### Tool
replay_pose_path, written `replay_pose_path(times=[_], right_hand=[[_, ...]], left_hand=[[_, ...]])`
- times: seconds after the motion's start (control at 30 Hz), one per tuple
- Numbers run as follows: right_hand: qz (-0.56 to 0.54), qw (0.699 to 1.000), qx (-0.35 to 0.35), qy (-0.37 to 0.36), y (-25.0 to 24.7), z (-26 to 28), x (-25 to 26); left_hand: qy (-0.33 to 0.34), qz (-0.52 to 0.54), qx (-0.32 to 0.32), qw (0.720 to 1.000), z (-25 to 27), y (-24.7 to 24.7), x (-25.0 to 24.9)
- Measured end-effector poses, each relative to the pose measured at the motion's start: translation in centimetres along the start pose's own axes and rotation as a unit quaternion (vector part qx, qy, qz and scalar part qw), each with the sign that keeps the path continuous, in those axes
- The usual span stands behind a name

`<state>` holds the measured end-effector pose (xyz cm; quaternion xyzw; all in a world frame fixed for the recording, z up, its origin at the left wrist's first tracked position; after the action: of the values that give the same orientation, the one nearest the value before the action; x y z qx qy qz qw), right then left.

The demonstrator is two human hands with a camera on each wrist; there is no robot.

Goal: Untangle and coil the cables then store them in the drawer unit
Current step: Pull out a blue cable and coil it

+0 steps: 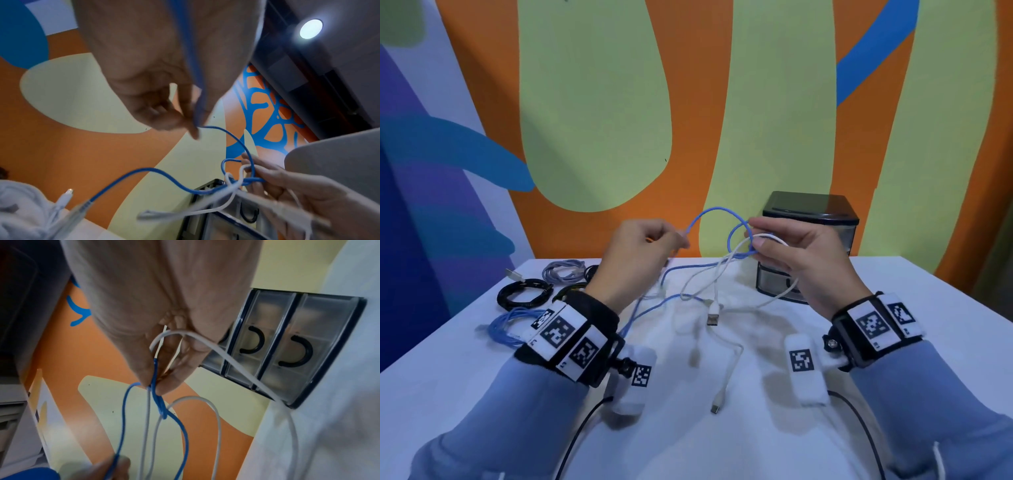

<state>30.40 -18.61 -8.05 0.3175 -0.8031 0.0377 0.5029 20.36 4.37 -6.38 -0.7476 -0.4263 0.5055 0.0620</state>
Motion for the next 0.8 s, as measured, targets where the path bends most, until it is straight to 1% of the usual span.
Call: replay_pose_path(times=[0.07,0.1,0.17,0.23,0.33,0.43,0.53,0.6,0.67,0.73,0.8], right_hand=[[0.003,1.000,0.007,-0.001,0.3,0.0,-0.3],[0.015,1.000,0.011,-0.005,0.4,0.0,-0.4],[0.045,0.998,0.027,-0.018,1.0,0.1,-0.4],[0.068,0.996,0.045,-0.030,1.6,0.3,-0.4],[0.081,0.995,0.051,-0.037,2.1,0.5,-0.2],[0.082,0.994,0.072,-0.024,2.7,0.7,-0.2],[0.016,0.994,0.108,0.031,3.8,1.0,-0.5],[-0.019,0.990,0.124,0.070,4.3,1.2,-0.6],[-0.043,0.987,0.126,0.095,4.3,1.2,-0.7],[-0.047,0.986,0.124,0.104,4.3,1.3,-0.8],[-0.034,0.987,0.123,0.094,4.3,1.3,-1.0]], left_hand=[[0.008,0.065,0.072,0.995,0.6,1.0,-1.0],[0.011,0.084,0.092,0.992,0.8,1.3,-1.4],[0.011,0.104,0.110,0.988,0.9,1.6,-1.9],[0.002,0.100,0.129,0.987,1.1,2.0,-1.8],[-0.010,0.065,0.165,0.984,1.6,3.0,-1.6],[-0.020,0.043,0.154,0.987,1.6,3.1,-1.5],[-0.023,0.027,0.156,0.987,1.8,3.2,-1.6],[-0.034,0.065,0.143,0.987,1.6,3.1,-1.5],[-0.050,0.109,0.115,0.986,1.2,2.6,-1.3],[-0.051,0.136,0.092,0.985,1.0,2.4,-1.0],[-0.031,0.155,0.080,0.984,0.9,2.4,-1.1]])
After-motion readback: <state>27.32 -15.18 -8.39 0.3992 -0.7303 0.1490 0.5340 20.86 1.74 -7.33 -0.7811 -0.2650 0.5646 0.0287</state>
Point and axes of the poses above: each hand's wrist, its own z-axis away from the middle knuckle, its own y-axis out of the palm, x = y × z, the point moved 8 cm from there along -z, towards the middle knuckle, and after that the axes turned 12 degrees about -z, right-handed, at the moved point
